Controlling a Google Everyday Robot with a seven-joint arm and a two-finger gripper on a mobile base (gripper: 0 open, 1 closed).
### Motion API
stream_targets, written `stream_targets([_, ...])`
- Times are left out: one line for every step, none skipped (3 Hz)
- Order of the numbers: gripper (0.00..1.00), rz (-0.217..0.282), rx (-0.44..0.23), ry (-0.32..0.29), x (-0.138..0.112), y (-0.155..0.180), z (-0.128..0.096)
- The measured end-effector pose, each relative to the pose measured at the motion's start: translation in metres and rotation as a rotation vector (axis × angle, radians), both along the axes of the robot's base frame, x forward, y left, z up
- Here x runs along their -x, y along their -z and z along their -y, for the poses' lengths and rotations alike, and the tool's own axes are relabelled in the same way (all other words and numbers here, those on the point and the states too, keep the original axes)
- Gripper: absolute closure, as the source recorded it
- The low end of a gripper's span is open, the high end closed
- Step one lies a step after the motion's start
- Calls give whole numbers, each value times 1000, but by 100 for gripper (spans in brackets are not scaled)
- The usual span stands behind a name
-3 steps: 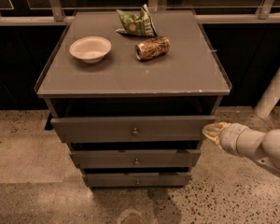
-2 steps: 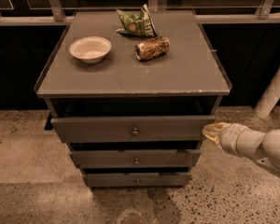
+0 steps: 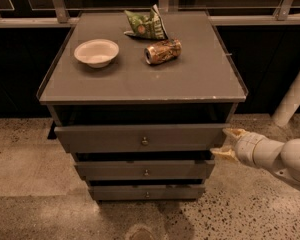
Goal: Close top drawer
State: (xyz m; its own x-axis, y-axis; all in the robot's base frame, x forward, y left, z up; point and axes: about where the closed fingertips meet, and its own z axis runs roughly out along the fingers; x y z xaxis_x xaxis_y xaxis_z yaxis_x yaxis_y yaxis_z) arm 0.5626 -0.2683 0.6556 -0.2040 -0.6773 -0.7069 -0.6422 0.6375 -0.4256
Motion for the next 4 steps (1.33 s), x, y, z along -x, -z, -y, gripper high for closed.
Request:
stream_targets([0,12,-9,-7,2,0,-1])
stream_targets([0,12,-9,-7,6,0,-1])
stream_targets([0,38,-83,1,9,-4,5])
stream_targets([0,41,-91,7,12,-5,8])
